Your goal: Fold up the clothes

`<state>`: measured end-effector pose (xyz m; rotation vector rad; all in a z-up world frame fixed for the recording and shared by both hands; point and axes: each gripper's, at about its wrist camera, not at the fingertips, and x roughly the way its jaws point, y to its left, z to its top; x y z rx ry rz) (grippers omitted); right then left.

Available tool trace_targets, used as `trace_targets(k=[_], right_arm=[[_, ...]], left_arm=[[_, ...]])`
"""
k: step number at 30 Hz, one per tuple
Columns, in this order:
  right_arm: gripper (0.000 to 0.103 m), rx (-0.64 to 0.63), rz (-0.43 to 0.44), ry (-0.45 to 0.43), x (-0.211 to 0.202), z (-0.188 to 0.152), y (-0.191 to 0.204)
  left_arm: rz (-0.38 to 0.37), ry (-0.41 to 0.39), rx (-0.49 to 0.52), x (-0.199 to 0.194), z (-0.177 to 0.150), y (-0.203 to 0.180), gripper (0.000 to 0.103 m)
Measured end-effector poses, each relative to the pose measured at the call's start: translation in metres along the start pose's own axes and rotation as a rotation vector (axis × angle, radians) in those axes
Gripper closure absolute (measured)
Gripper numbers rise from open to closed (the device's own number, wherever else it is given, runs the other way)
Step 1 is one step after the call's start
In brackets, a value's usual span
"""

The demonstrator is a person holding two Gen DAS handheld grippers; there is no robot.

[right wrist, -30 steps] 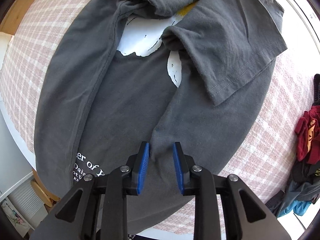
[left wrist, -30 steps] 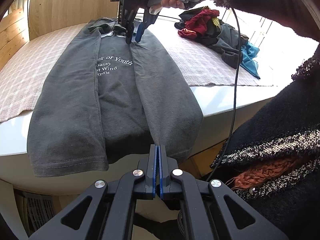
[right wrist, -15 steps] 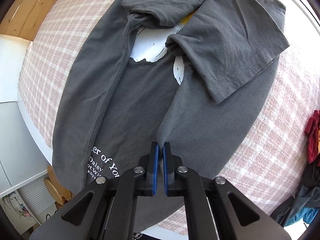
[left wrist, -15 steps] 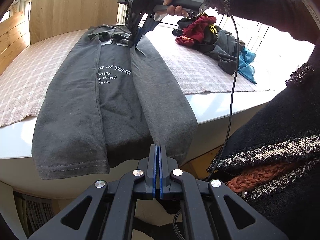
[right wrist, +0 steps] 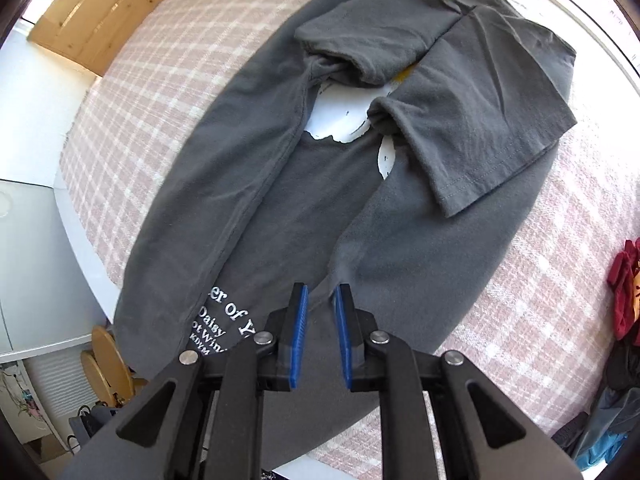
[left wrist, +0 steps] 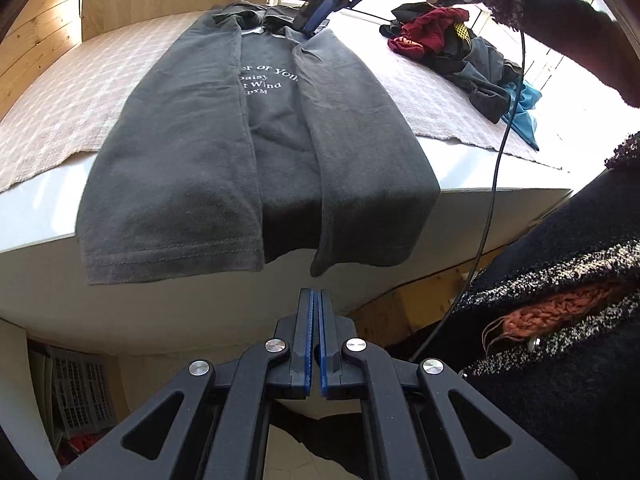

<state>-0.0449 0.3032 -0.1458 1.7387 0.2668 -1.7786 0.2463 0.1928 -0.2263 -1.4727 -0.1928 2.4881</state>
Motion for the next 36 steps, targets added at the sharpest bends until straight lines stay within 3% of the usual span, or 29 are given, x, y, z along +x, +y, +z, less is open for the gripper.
trace_targets(k=[4,6,9,11,13,16,18,21,26,28,31,36], right_arm=[[0.088,-0.064,0.232,-0.18,-0.036,-0.013,0.0],[0.088,-0.103,0.241,-0.275,-0.056,-0.042,-0.018],[0.088,-0.089,0.163,-0.344,-0.054,-0.109,0.002],[0.088,-0.029,0.119,-0.362,-0.043,-0.152,0.012],[0.088,0.084,0.132,-0.355,-0.025,-0.187,0.012],[0.088,0.217,0.139,-0.361,0.011,-0.212,0.021],[0.086,0.265,0.095,-0.378,0.029,-0.225,0.028],[0.071,0.296,0.054,-0.379,0.051,-0.235,0.034],[0.071,0.315,0.017,-0.44,0.065,-0.231,0.027],[0.065,0.301,0.002,-0.454,0.067,-0.225,0.024],[0.065,0.26,-0.006,-0.456,0.071,-0.22,0.027],[0.065,0.186,-0.039,-0.416,0.084,-0.213,0.037]], left_arm=[[0.029,-0.017,-0.063,-0.033,-0.008,0.038,0.101],[0.034,-0.014,-0.083,-0.038,-0.004,0.062,0.1],[0.008,-0.01,-0.083,-0.041,0.009,0.092,0.096],[-0.016,-0.003,-0.034,-0.04,0.023,0.103,0.092],[-0.048,0.026,0.031,-0.037,0.033,0.109,0.085],[-0.089,0.078,0.146,-0.031,0.042,0.115,0.082],[-0.1,0.11,0.204,-0.028,0.045,0.117,0.082],[-0.132,0.137,0.23,-0.026,0.051,0.12,0.079],[-0.16,0.164,0.246,-0.023,0.06,0.12,0.078],[-0.163,0.18,0.247,-0.02,0.061,0.118,0.076],[-0.16,0.201,0.265,-0.015,0.061,0.114,0.07],[-0.119,0.216,0.279,-0.014,0.061,0.114,0.07]])
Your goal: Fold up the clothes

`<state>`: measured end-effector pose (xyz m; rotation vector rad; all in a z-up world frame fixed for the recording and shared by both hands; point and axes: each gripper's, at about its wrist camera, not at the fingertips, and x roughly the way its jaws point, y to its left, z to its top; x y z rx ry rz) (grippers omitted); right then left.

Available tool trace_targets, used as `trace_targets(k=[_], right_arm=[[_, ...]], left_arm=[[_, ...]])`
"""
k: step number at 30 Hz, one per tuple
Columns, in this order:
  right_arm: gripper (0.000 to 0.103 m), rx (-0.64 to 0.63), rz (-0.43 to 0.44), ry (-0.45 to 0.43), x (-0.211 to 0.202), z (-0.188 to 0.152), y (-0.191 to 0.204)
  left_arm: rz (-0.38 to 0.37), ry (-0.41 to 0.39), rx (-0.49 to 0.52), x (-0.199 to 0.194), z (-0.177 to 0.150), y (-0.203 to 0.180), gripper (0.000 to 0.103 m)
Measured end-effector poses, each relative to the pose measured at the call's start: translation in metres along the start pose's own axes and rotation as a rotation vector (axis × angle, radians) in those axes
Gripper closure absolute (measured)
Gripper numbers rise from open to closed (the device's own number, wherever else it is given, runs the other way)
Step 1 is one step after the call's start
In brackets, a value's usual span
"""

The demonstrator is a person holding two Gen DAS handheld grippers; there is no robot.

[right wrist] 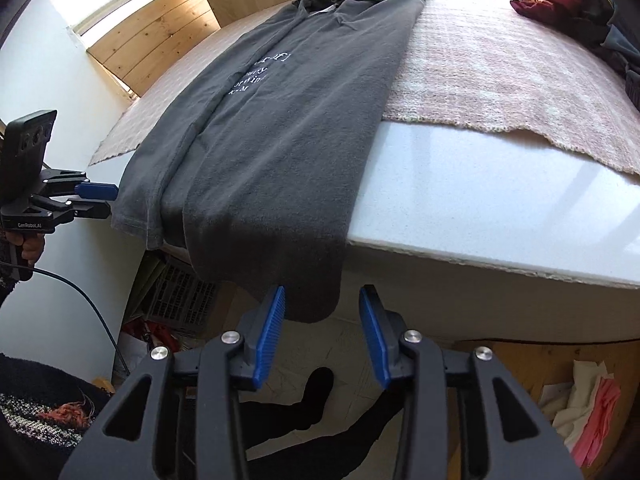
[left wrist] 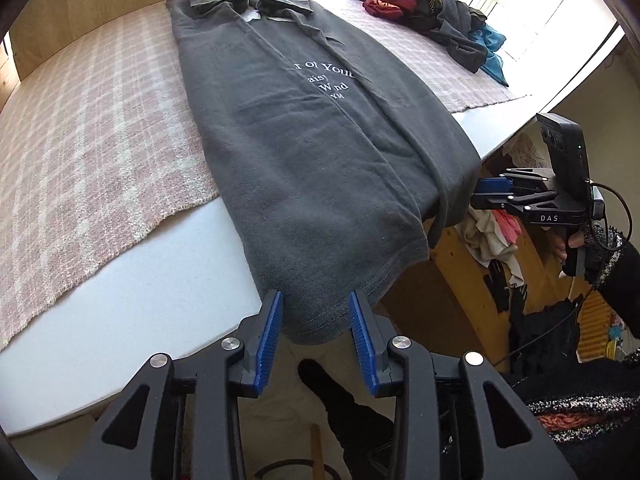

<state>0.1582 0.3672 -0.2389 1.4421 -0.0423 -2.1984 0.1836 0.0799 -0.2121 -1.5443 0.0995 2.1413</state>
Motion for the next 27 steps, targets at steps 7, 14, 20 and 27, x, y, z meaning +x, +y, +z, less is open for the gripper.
trace_targets(k=[7,14,20,27], right_arm=[[0.065,-0.028,-0.006,0.018,0.013,0.005,0.003],[0.065,-0.048,0.037,0.027,0.018,0.007,0.006],[0.097,0.013,0.165,0.054,0.006,0.008,0.001],[0.098,0.048,0.262,0.01,-0.038,0.014,0.005]], left_arm=[[0.019,0.006,-0.034,0.004,0.006,0.008,0.064],[0.036,0.018,0.023,0.009,0.013,0.002,0.09],[0.002,0.015,0.047,0.008,0.014,0.004,0.099],[-0.149,-0.047,-0.02,-0.011,0.017,0.018,0.099]])
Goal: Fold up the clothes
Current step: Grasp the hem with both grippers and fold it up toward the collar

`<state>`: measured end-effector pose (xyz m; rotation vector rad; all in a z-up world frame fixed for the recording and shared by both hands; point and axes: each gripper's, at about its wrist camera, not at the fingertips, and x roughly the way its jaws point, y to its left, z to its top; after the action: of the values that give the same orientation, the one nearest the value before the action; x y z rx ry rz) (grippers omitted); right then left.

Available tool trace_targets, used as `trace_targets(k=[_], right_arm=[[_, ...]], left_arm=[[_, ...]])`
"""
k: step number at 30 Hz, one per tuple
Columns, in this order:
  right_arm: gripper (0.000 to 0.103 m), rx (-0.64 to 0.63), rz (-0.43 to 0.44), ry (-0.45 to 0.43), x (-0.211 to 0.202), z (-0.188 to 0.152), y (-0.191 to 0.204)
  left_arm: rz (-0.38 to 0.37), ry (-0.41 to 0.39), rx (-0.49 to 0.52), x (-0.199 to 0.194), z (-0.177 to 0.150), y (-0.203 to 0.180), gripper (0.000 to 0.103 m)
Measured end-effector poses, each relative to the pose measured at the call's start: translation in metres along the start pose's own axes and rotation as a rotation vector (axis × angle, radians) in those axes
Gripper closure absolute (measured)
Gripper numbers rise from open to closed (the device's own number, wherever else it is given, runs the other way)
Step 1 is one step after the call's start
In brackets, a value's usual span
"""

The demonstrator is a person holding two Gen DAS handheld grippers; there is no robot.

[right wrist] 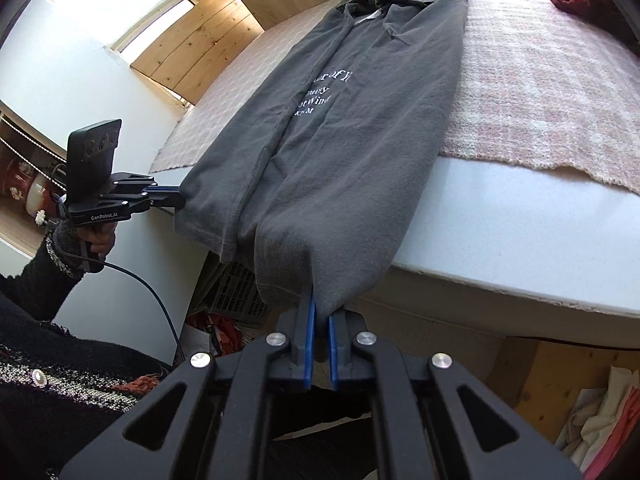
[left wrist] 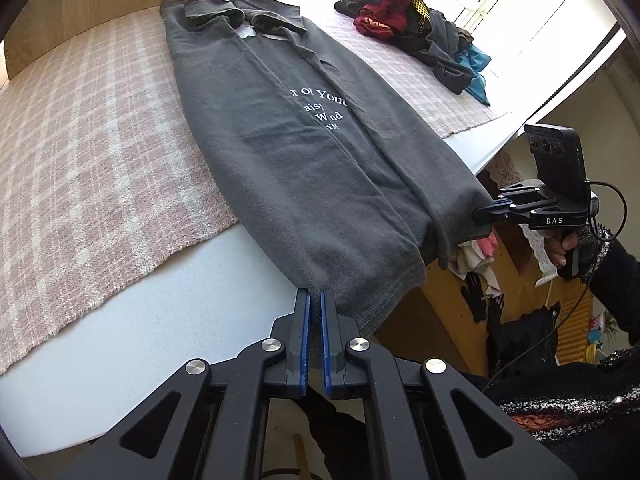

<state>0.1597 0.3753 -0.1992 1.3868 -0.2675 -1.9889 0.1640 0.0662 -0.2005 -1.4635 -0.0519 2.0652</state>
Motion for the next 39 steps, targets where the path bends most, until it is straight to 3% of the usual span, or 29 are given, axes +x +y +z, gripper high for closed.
trace_targets(k=[10,15,18,21,22,24,26,29,30,32,34,39], right_arm=[[0.098,0.126,0.173,-0.151,-0.04,0.033,0.005],[0.098,0.152,0.228,-0.216,-0.05,0.084,-0.011],[0.098,0.177,0.221,-0.229,-0.045,0.127,-0.031],[0.097,0.249,0.175,-0.166,-0.022,0.169,-0.064],[0.096,0.279,0.149,-0.116,-0.01,0.18,-0.076],[0.093,0.344,0.068,0.014,0.016,0.197,-0.101],[0.093,0.401,0.045,0.123,0.029,0.206,-0.113],[0.093,0.359,0.074,0.142,0.02,0.216,-0.108],[0.092,0.341,0.089,0.134,0.014,0.219,-0.105],[0.081,0.316,0.127,0.114,0.004,0.225,-0.097],[0.054,0.285,0.121,0.101,-0.003,0.228,-0.091],[0.05,0.32,0.062,0.111,0.008,0.23,-0.105]], left_arm=[[-0.152,-0.079,-0.054,-0.031,0.03,0.009,0.099],[-0.199,-0.149,-0.093,-0.045,0.077,0.026,0.099],[-0.155,-0.171,-0.098,-0.04,0.115,0.044,0.099],[-0.138,-0.149,-0.141,-0.014,0.152,0.071,0.099],[-0.132,-0.123,-0.172,-0.002,0.161,0.083,0.094],[-0.086,-0.046,-0.259,0.022,0.172,0.107,0.094],[-0.046,0.008,-0.326,0.038,0.182,0.126,0.094],[-0.023,-0.047,-0.322,0.015,0.181,0.131,0.092],[-0.015,-0.063,-0.312,0.007,0.181,0.131,0.088],[-0.021,-0.072,-0.244,-0.007,0.178,0.119,0.087],[-0.029,-0.044,-0.144,-0.009,0.174,0.1,0.087],[-0.082,0.141,-0.009,0.033,0.168,0.07,0.087]])
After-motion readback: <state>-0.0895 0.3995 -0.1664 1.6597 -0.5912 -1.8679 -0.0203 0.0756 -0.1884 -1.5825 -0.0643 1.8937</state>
